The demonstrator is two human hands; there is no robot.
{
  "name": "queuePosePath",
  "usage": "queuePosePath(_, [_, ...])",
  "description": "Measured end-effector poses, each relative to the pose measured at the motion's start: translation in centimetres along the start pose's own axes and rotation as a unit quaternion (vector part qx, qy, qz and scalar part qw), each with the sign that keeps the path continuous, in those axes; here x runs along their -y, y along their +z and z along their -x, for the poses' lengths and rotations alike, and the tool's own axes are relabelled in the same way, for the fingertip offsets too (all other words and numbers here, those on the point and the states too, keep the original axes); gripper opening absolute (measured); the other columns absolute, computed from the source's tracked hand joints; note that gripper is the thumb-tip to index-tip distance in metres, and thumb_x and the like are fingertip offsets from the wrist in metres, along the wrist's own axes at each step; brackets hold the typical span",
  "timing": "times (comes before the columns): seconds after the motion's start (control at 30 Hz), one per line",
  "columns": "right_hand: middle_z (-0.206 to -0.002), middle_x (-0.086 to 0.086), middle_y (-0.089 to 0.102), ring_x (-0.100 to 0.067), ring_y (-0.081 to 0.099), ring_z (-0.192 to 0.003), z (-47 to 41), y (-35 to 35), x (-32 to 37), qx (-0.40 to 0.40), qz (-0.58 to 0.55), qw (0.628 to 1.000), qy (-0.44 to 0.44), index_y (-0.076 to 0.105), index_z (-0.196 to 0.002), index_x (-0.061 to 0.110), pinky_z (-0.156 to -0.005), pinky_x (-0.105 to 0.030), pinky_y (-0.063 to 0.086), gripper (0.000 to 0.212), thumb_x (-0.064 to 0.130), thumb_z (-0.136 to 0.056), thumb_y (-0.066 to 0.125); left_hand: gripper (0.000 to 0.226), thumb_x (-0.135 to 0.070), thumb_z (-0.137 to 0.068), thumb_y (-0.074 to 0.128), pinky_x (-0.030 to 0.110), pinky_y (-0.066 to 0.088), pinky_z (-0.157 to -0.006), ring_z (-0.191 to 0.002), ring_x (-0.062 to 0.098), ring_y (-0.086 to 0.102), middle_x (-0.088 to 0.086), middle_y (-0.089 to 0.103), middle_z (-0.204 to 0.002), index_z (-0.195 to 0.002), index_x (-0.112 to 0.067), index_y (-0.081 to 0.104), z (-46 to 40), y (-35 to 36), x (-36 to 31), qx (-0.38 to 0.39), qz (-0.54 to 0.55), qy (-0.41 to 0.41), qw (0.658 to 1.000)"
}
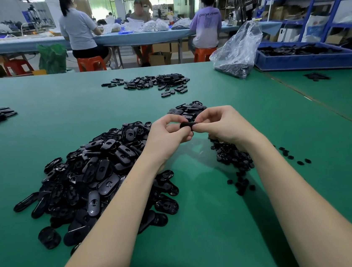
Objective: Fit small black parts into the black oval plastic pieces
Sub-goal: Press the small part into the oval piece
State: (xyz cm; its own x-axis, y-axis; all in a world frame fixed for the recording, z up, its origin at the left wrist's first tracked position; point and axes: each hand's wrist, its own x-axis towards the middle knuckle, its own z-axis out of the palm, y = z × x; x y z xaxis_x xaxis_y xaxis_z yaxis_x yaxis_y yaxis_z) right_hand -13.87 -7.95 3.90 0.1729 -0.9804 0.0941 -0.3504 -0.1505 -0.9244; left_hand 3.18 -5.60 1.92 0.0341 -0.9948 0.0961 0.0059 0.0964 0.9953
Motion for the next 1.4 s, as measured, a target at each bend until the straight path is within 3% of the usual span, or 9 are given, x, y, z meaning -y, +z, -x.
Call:
queuePosePath(0.33, [-0.064,0.008,0.058,-0.006,0.046,-0.053,-0.4,0.6,-0.6,-0.02,0.046,0.999,-0.002,0.069,-0.082,0.016,-0.051,-0.016,0.039,0.011,0.017,-0.081,0.08,0.015,-0.001,-0.088,0.072,0.031,0.059,-0.083,-0.067,0.014,0.07,0.008,0.076,-0.078,-0.093,-0.013,0.065,-0.2,0.2,0.5,-0.01,-0.061,-0.004,0.998])
queuePosePath(0.57, [-0.054,0.013,0.054,-0.003,0.043,-0.044,-0.6,0.6,-1.2,-0.015,0.048,0.999,-0.007,0.068,-0.08,0.015,-0.045,-0.014,0.036,0.013,0.017,-0.081,0.081,0.014,-0.008,-0.086,0.075,0.045,0.057,-0.094,-0.077,0.021,0.074,0.006,0.078,-0.08,-0.092,-0.019,0.067,-0.4,0.4,0.8,-0.03,-0.11,-0.006,0.993])
queuePosePath(0.83, [-0.055,0.014,0.055,-0.002,0.043,-0.044,-0.7,0.8,-1.5,-0.017,0.057,0.998,-0.006,0.068,-0.081,0.015,-0.043,-0.014,0.036,0.013,0.02,-0.081,0.08,0.013,-0.012,-0.086,0.075,0.043,0.057,-0.094,-0.082,0.021,0.075,0.003,0.077,-0.077,-0.091,-0.021,0.067,-0.3,0.5,1.1,-0.037,-0.122,-0.008,0.992])
queuePosePath(1.03, [-0.053,0.016,0.057,-0.003,0.044,-0.045,-0.6,0.8,-1.5,-0.017,0.059,0.998,-0.015,0.066,-0.076,0.02,-0.046,-0.015,0.037,0.015,0.021,-0.081,0.081,0.014,-0.01,-0.085,0.074,0.042,0.058,-0.093,-0.074,0.018,0.072,0.003,0.077,-0.076,-0.092,-0.02,0.066,-0.5,0.0,1.2,-0.016,-0.124,0.009,0.992])
queuePosePath(1.13, [-0.065,0.007,0.06,-0.007,0.043,-0.049,-0.4,0.1,-1.5,0.018,0.002,1.0,0.0,0.071,-0.084,0.021,-0.051,-0.019,0.037,0.011,0.02,-0.084,0.082,0.015,-0.009,-0.087,0.072,0.034,0.059,-0.085,-0.071,0.015,0.071,0.003,0.077,-0.078,-0.096,-0.019,0.067,-0.5,-0.7,1.0,0.017,-0.128,0.043,0.991])
queuePosePath(1.27, [-0.071,0.001,0.058,-0.01,0.044,-0.05,-0.4,-0.7,-1.5,0.023,-0.017,0.999,0.032,0.073,-0.089,0.022,-0.048,-0.017,0.036,0.01,0.022,-0.085,0.082,0.017,-0.018,-0.084,0.078,0.01,0.045,-0.064,-0.069,0.003,0.068,-0.009,0.074,-0.095,-0.096,-0.028,0.072,-0.4,-0.9,1.1,0.018,-0.258,0.11,0.96])
queuePosePath(1.4, [-0.075,0.009,0.075,-0.006,0.052,-0.049,-0.4,-0.9,-1.6,0.013,0.016,0.999,0.045,0.073,-0.094,0.023,-0.047,-0.013,0.041,0.014,0.033,-0.087,0.079,0.015,-0.024,-0.083,0.079,0.005,0.042,-0.066,-0.067,0.001,0.062,-0.019,0.071,-0.089,-0.095,-0.031,0.075,-0.4,-0.9,1.2,0.007,-0.34,0.143,0.929])
